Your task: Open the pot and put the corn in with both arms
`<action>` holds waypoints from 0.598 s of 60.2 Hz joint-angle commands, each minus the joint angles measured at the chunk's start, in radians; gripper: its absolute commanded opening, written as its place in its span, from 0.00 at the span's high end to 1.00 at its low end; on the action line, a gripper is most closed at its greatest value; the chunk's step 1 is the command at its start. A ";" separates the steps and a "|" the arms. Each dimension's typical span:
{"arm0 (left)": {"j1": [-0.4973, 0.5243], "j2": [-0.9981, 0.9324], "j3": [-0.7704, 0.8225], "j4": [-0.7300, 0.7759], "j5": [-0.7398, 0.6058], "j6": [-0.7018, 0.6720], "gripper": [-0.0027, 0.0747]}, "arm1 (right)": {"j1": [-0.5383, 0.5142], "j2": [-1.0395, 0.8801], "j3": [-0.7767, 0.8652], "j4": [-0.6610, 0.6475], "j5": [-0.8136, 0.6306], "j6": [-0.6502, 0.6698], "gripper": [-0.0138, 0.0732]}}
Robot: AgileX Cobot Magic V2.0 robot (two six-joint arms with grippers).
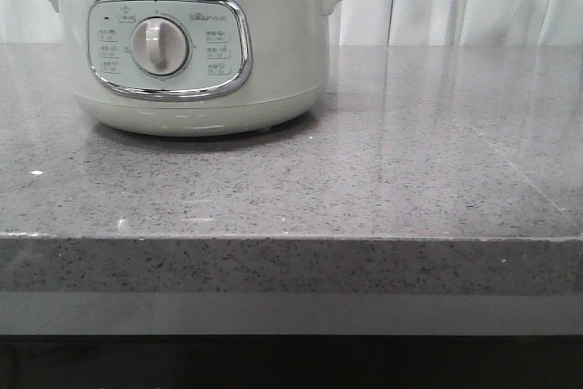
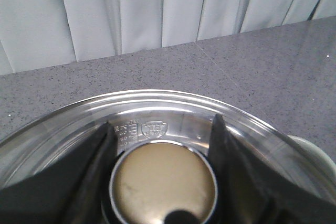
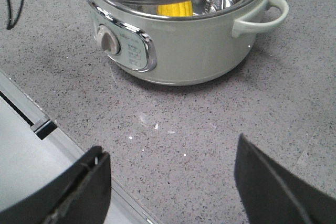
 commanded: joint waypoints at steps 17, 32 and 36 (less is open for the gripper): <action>0.003 0.044 -0.069 -0.007 -0.249 -0.001 0.74 | -0.008 -0.007 -0.025 -0.003 -0.062 -0.003 0.24; 0.001 0.048 -0.069 -0.011 -0.220 -0.001 0.74 | -0.008 -0.007 -0.025 -0.003 -0.062 -0.003 0.24; -0.001 0.048 -0.069 -0.014 -0.198 -0.001 0.74 | -0.008 -0.007 -0.025 -0.003 -0.062 -0.003 0.24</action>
